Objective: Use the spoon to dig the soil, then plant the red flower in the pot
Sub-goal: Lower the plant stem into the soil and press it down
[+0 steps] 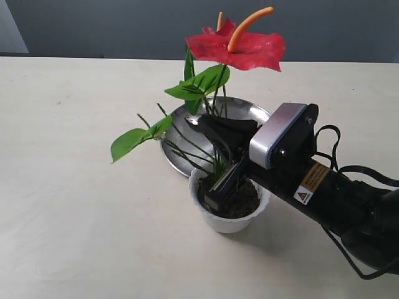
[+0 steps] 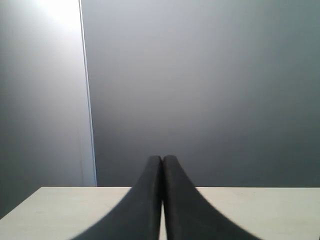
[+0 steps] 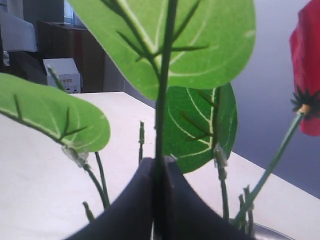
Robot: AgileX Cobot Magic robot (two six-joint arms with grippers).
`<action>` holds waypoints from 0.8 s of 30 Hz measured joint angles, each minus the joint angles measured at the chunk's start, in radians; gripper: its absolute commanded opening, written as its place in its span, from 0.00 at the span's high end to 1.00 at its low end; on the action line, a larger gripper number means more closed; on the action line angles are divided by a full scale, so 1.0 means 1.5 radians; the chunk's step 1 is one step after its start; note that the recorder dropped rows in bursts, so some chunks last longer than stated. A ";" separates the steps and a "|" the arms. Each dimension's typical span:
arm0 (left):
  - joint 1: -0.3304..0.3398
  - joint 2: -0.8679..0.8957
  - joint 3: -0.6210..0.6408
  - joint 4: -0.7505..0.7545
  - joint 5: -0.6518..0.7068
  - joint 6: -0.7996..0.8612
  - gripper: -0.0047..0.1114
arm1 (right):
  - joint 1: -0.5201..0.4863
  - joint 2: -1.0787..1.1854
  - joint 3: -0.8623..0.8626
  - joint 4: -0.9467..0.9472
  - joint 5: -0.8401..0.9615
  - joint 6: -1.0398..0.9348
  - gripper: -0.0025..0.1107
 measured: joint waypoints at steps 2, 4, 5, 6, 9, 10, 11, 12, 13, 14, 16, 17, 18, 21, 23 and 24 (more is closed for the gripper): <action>0.000 0.000 0.000 0.000 0.000 0.000 0.96 | 0.000 0.000 0.000 -0.016 0.000 0.000 0.98; 0.000 0.000 0.000 0.000 0.000 0.000 0.96 | 0.000 0.000 0.000 -0.031 0.000 0.000 0.98; 0.000 0.000 0.000 0.000 0.000 0.000 0.96 | 0.000 0.000 0.000 -0.037 0.002 0.000 0.98; 0.000 0.000 0.000 0.000 0.000 0.000 0.96 | 0.000 0.000 0.000 -0.041 0.004 0.000 0.98; 0.000 0.000 0.000 0.000 0.000 0.000 0.96 | 0.000 0.000 0.000 -0.053 0.008 0.004 0.98; 0.000 0.000 0.000 0.000 0.000 0.000 0.96 | 0.000 0.000 0.000 -0.053 0.009 0.009 0.98; 0.000 0.000 0.000 0.000 0.000 0.000 0.96 | 0.000 0.000 0.000 -0.053 0.009 0.011 0.98; 0.000 0.000 0.000 0.000 0.000 0.000 0.96 | 0.000 0.000 0.000 -0.053 0.011 0.015 0.98; 0.000 0.000 0.000 0.000 0.000 0.000 0.96 | 0.000 0.000 0.000 -0.054 0.012 0.016 0.98; 0.000 0.000 0.000 0.000 0.000 0.000 0.96 | 0.000 0.000 0.000 -0.054 0.016 0.017 0.98; 0.000 0.000 0.000 0.000 0.000 0.000 0.96 | 0.000 -0.001 0.000 -0.054 0.020 0.024 0.98; 0.000 0.000 0.000 0.000 0.000 0.000 0.96 | 0.000 -0.001 0.000 -0.054 0.024 0.027 0.98; 0.000 0.000 0.000 0.000 0.000 0.000 0.96 | 0.000 -0.003 0.000 -0.054 0.027 0.029 0.98; 0.000 0.000 0.000 0.000 0.000 0.000 0.96 | 0.001 -0.004 0.000 -0.052 0.029 0.052 0.93; 0.000 0.000 0.000 0.000 0.000 0.000 0.96 | 0.001 -0.004 0.000 -0.047 0.049 0.066 0.81; 0.000 0.000 0.000 0.000 0.000 0.000 0.96 | 0.001 0.002 0.006 -0.046 0.103 0.069 0.77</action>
